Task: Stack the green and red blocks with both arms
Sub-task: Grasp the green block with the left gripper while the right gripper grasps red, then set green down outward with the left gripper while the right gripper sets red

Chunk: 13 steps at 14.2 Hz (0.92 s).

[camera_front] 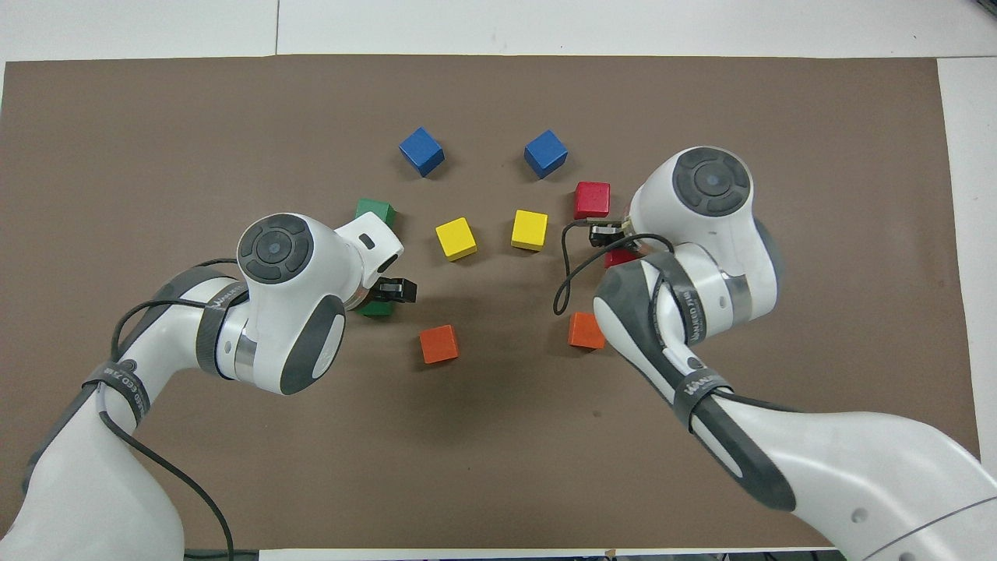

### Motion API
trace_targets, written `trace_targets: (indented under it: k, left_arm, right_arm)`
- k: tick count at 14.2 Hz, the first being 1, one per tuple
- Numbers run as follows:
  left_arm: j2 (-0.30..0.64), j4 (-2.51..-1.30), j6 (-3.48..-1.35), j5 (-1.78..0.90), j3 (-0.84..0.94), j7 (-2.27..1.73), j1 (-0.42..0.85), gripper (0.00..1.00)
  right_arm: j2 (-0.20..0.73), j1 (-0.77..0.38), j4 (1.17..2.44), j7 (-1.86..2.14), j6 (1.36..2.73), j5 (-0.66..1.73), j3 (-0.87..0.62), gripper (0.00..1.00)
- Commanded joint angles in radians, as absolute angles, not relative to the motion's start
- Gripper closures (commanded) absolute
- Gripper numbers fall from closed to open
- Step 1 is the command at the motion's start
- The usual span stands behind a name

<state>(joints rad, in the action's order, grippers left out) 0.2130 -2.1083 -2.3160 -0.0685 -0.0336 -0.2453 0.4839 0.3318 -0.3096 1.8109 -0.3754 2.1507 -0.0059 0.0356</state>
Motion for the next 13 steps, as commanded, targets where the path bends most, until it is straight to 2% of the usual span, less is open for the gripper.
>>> trace_targets:
  k: [1, 4, 5, 6, 7, 8, 9, 13]
  left_arm:
    - [0.216, -2.144, -2.362, -0.069, -0.049, -0.267, 0.511, 0.0]
    - [0.216, -2.152, -2.365, -0.069, -0.049, -0.267, 0.511, 0.0]
    - [0.216, -2.152, -2.367, -0.068, -0.049, -0.267, 0.511, 0.08]
    - [0.216, -2.152, -2.365, -0.067, -0.049, -0.267, 0.511, 0.22]
    - [0.216, -2.152, -2.365, -0.067, -0.051, -0.267, 0.511, 0.49]
    - [0.216, -2.152, -2.364, -0.067, -0.051, -0.267, 0.511, 0.82]
    - [0.216, -2.152, -2.362, -0.067, -0.052, -0.265, 0.511, 1.0]
    - [0.196, -2.126, -2.326, -0.064, -0.055, -0.259, 0.494, 1.0]
  right_arm:
    - [0.324, -0.158, 1.732, -0.117, 2.08, -0.014, 0.026, 1.0]
    - [0.318, -0.062, 1.776, 0.063, 2.138, -0.012, 0.025, 1.0]
    - [0.319, -0.043, 1.784, 0.07, 2.144, -0.012, 0.025, 1.0]
    - [0.319, -0.034, 1.798, 0.086, 2.155, -0.012, 0.025, 1.0]
    - [0.319, -0.031, 1.81, 0.09, 2.167, -0.011, 0.025, 1.0]
    - [0.319, -0.026, 1.827, 0.092, 2.183, -0.011, 0.025, 1.0]
    - [0.318, -0.02, 1.845, 0.1, 2.198, -0.011, 0.025, 1.0]
    - [0.325, -0.018, 1.888, 0.167, 2.276, -0.011, 0.025, 1.0]
